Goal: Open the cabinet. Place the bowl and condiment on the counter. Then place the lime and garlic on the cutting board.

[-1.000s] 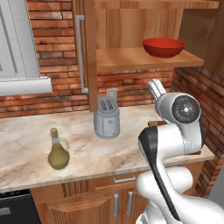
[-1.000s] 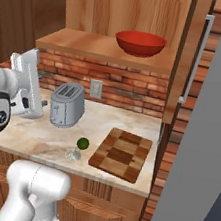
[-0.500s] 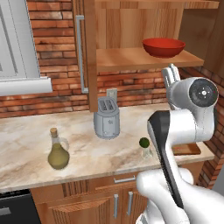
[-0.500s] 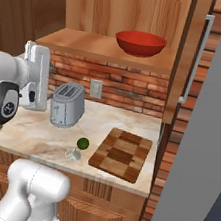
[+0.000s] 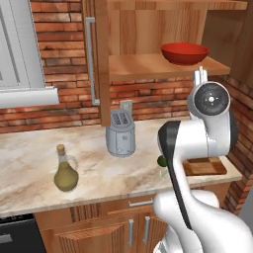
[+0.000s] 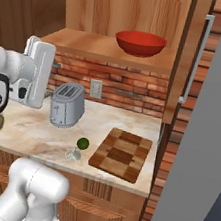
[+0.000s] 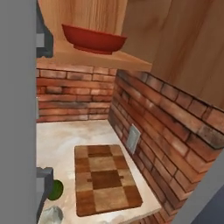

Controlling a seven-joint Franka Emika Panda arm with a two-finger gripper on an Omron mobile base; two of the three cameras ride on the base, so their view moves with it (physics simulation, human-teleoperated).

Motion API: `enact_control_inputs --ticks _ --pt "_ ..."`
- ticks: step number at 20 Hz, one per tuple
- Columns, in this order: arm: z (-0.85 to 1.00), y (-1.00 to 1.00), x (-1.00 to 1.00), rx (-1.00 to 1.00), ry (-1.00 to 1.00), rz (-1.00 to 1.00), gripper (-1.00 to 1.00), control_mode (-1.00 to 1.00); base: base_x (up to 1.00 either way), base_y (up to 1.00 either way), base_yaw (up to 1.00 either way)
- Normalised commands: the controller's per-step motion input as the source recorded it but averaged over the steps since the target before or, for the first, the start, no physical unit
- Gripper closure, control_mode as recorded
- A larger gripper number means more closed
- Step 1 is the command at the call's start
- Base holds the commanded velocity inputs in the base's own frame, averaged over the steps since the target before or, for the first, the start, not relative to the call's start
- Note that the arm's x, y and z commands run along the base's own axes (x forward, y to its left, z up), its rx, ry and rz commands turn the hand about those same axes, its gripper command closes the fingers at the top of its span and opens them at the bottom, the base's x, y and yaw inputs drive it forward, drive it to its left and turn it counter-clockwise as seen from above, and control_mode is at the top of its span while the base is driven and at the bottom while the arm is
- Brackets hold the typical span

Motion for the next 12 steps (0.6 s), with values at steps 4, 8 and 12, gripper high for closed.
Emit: enact_control_inputs --ticks 4,8,12 --pt "0.14 -0.34 -0.09 0.08 -0.05 -0.11 -1.0 -1.0 0.0 0.0 0.0" --pt "0.21 -0.02 0.0 0.02 -0.01 -0.13 -1.0 -1.0 0.0 0.0 0.0" --pt "0.2 0.0 0.0 0.0 0.0 -0.13 -1.0 -1.0 0.0 0.0 0.0"
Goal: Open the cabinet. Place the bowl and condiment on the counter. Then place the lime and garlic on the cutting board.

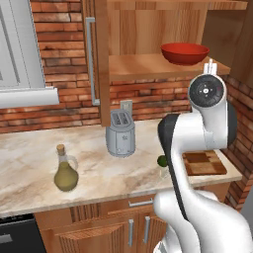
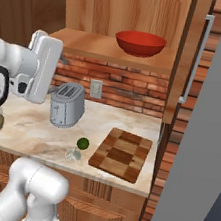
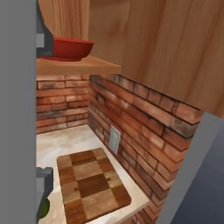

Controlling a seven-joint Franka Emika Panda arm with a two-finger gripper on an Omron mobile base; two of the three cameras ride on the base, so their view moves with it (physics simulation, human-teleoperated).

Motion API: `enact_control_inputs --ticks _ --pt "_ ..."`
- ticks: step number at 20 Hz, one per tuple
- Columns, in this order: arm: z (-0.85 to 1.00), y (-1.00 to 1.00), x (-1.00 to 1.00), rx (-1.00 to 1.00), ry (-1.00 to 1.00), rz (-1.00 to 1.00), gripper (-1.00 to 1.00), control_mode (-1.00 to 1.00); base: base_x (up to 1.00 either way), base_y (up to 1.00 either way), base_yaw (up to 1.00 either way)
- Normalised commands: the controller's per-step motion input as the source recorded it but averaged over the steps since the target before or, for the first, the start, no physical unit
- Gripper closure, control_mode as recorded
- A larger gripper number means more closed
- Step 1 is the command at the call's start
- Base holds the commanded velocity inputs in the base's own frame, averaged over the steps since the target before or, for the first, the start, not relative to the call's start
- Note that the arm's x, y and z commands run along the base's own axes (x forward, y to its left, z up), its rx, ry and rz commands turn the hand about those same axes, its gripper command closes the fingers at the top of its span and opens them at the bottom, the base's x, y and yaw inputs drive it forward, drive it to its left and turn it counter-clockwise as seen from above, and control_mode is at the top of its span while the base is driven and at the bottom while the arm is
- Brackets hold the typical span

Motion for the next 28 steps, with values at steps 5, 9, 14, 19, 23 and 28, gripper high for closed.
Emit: enact_control_inputs --ticks 5,9,14,19,23,28 --pt "0.15 0.0 0.0 0.02 0.0 -0.07 -1.0 -1.0 0.0 0.0 0.0" --pt "0.27 -0.05 0.0 0.03 0.0 0.0 -1.0 -1.0 0.0 0.0 0.0" --pt "0.2 -0.14 0.0 0.01 0.0 0.0 -1.0 -1.0 0.0 0.0 0.0" --pt "0.15 -0.08 0.0 0.0 0.0 0.0 -1.0 -1.0 0.0 0.0 0.0" --pt "0.03 -0.01 0.17 0.0 -0.02 0.0 -1.0 -1.0 0.0 0.0 0.0" --pt "0.0 0.0 0.22 0.0 0.0 0.0 -1.0 -1.0 0.0 0.0 0.0"
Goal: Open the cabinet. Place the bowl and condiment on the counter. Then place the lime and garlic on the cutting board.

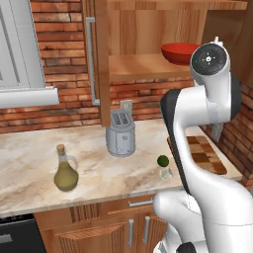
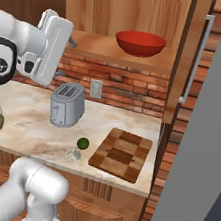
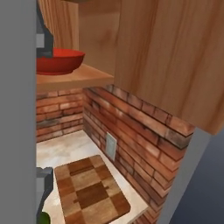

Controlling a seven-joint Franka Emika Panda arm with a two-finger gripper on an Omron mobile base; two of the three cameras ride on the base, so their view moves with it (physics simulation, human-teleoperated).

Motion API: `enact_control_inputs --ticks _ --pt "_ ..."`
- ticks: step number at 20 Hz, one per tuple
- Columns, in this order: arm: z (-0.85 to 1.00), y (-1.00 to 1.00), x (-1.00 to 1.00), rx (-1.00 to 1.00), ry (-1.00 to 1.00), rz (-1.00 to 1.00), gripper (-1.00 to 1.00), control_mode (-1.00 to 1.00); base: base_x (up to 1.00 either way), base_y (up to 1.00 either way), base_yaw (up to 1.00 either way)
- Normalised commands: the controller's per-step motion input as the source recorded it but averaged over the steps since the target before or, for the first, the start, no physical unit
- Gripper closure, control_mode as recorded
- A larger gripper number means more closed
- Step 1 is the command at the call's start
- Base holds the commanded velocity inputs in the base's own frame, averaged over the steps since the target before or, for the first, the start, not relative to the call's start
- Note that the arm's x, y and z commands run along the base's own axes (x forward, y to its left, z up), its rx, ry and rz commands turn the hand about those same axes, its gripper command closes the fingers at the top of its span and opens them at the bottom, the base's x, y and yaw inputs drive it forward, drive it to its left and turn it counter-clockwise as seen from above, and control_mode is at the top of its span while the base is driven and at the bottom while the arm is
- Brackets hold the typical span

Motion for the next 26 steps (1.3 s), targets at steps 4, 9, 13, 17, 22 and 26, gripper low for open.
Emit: enact_control_inputs --ticks 4,9,13,17,22,26 --pt "0.05 -0.1 0.22 0.0 0.0 0.03 -1.0 -1.0 0.0 0.0 0.0" --pt "0.1 -0.22 0.1 0.0 0.0 0.06 -1.0 -1.0 0.0 0.0 0.0" --pt "0.03 -0.18 0.14 0.0 0.0 0.05 -1.0 -1.0 0.0 0.0 0.0" --pt "0.0 -0.06 0.2 0.0 0.03 0.04 -1.0 -1.0 0.0 0.0 0.0" --pt "0.03 -0.01 0.23 0.0 0.04 0.03 -1.0 -1.0 0.0 0.0 0.0" --pt "0.12 -0.02 0.19 0.0 0.02 0.03 -1.0 -1.0 0.0 0.0 0.0"
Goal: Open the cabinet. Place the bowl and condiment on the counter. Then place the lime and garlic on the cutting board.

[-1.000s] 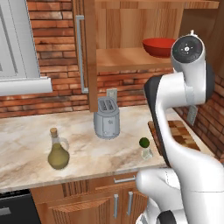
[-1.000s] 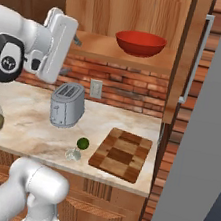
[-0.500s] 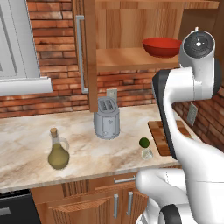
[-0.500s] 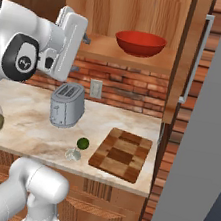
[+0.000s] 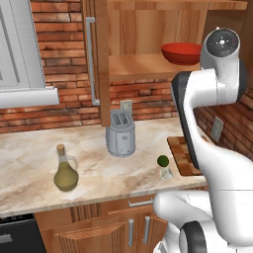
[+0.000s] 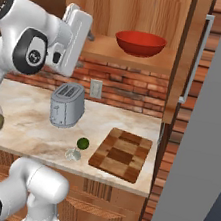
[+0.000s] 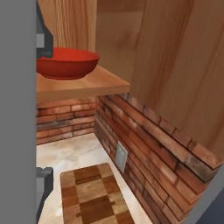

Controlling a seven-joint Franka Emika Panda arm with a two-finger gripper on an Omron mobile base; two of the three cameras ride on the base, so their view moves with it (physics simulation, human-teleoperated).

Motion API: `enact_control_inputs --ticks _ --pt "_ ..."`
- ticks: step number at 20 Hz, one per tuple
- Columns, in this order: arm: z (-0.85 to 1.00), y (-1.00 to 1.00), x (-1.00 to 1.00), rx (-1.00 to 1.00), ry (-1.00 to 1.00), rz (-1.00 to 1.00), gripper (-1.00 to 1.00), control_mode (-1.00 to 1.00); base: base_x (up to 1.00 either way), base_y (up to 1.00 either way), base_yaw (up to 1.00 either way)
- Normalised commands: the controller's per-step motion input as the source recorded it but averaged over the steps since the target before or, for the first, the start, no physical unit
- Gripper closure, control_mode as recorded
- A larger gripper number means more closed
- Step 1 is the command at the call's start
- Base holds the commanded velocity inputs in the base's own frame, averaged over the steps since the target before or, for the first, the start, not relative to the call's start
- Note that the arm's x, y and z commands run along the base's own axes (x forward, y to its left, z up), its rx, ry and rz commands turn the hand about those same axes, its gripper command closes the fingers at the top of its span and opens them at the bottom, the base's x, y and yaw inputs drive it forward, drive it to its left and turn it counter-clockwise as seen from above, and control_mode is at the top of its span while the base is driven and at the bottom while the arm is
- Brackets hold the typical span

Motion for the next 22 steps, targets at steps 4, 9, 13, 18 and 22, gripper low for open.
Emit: enact_control_inputs --ticks 4,9,13,18,22 --pt "0.13 -0.05 0.2 0.0 0.01 0.04 -1.0 -1.0 0.0 0.0 0.0" --pt "0.02 -0.11 0.2 0.0 0.02 0.06 -1.0 -1.0 0.0 0.0 0.0" --pt "0.0 -0.16 0.26 0.0 0.0 0.09 -1.0 -1.0 0.0 0.0 0.0" --pt "0.0 -0.18 0.26 0.0 0.0 0.1 -1.0 -1.0 0.0 0.0 0.0" --pt "0.0 -0.11 0.28 0.0 0.01 0.1 -1.0 -1.0 0.0 0.0 0.0"
